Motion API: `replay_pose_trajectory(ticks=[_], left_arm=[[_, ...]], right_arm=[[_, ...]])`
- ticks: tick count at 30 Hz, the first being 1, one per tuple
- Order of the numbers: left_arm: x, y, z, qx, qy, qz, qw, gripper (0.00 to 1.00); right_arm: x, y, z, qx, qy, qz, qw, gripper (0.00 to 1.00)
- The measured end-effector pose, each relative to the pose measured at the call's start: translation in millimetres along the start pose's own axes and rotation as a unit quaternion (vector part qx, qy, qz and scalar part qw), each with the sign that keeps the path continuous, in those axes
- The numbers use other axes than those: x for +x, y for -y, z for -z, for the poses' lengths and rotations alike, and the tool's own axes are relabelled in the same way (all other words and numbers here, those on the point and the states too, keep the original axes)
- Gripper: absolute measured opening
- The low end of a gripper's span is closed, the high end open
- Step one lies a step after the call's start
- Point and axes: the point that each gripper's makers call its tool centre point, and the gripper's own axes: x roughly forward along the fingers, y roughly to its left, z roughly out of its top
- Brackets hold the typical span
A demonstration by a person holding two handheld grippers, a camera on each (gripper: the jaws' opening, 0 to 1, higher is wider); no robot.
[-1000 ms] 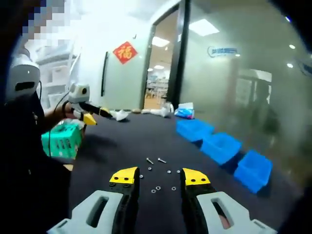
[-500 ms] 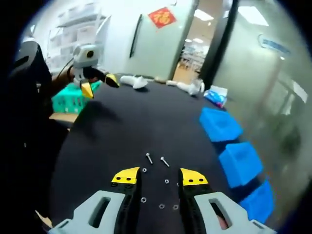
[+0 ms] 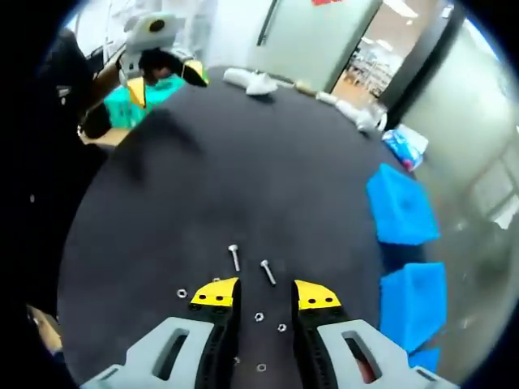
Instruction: Sort the screws, nuts, and washers into the corresponding bins
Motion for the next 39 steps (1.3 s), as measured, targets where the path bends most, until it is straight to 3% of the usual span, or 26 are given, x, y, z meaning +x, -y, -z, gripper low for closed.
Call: replay_pose_trajectory(ticks=[10,31,39], left_arm=[[0.2,-1.2,0.7,-0.004,0.001,-0.003,1.0000,0.46],[3.3,1.5,-1.4,-0.005,0.004,0.001,1.0000,0.46],[2.7,-2.0,-5.2,-0.007,0.010,-0.007,0.9999,0.46]], right_arm=[[22.0,2.2,0.7,0.006,-0.012,-0.016,0.9998,0.16],[30.9,0.0,5.5,0.123,-0.002,-0.044,0.9914,0.01],[23.6,-1.1,2.4,0.153,0.040,-0.033,0.9869,0.01]])
